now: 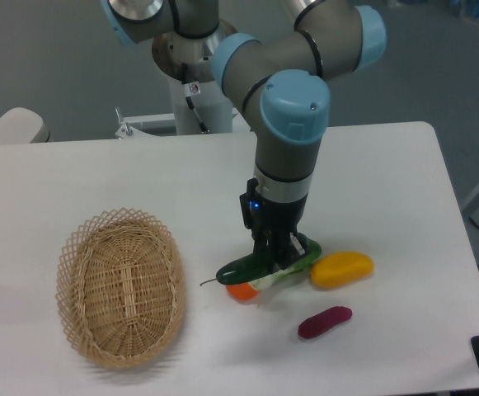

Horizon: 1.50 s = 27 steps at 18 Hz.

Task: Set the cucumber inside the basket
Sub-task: 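Close the gripper on the green cucumber beside the bok choy, then lift the cucumber and carry it over the wicker basket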

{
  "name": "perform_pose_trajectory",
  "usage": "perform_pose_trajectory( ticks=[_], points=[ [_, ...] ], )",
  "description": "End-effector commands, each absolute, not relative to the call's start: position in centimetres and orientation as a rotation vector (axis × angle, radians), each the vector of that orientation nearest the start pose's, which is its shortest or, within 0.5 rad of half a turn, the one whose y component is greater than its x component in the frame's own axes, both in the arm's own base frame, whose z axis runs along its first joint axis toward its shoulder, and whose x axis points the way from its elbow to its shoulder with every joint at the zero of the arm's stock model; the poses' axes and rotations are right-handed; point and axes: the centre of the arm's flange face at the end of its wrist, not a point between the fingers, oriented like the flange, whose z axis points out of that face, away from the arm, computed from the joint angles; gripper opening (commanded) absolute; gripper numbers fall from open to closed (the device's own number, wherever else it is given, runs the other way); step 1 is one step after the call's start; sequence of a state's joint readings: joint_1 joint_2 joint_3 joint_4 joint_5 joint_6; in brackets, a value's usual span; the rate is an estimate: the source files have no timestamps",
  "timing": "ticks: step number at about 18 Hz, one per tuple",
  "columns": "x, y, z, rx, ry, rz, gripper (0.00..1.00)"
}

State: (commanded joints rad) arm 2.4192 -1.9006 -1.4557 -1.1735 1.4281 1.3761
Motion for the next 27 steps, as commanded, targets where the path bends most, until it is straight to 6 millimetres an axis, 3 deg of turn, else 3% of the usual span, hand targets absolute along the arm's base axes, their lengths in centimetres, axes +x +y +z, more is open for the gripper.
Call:
perform_pose_trajectory(
  ticks=[4,6,10,15,21,23,27],
  points=[
    [-33.6,55.7,40.0,-2.870,0.587,0.089,0.15],
    [-31.6,56.0,39.9,-2.887,0.500,0.073,0.15],
    [-27.9,56.0,37.0,-2.982,0.366,0.046,0.17],
    [-23.8,58.6,34.2,-3.036,0.033,-0.027,0.17],
    [-18.0,61.8,29.8,-3.107,0.058,0.101,0.19],
    [-17.5,62.2,28.5,-3.110,-0.021,0.096,0.19],
    [-15.1,63.4,25.6,-3.148,-0.006,0.103,0.19]
  ],
)
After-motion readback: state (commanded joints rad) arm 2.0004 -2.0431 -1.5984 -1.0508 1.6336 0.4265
